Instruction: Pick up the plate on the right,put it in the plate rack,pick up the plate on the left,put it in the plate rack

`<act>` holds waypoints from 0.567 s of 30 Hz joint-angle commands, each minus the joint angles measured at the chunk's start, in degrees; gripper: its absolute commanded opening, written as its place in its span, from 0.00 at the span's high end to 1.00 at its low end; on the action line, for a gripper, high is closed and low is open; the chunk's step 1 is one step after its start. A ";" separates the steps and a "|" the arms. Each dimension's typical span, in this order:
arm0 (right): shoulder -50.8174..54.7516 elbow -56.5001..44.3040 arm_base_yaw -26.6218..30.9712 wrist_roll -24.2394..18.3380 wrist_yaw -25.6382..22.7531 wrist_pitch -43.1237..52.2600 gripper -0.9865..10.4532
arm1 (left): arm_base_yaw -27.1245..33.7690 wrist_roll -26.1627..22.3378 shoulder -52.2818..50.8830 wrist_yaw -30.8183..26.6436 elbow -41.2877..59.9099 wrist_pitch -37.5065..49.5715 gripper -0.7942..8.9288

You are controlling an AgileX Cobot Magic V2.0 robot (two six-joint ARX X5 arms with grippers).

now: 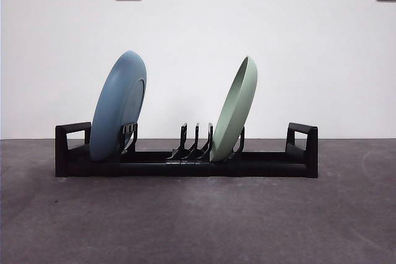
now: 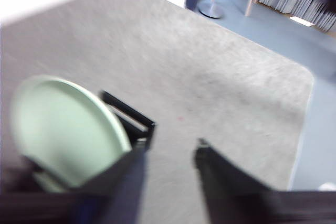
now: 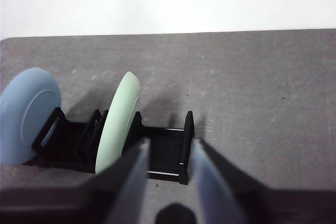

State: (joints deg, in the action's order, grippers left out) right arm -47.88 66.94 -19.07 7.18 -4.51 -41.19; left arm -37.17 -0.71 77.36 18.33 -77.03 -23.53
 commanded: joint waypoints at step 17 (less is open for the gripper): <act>8.22 -12.70 -0.13 -5.11 0.02 10.84 0.92 | 9.99 -11.06 -25.11 -15.30 12.44 -10.49 0.93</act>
State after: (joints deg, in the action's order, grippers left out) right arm -39.90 56.34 -19.11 2.31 -4.51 -30.76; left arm -27.59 -11.07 53.19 3.11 -66.96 -34.83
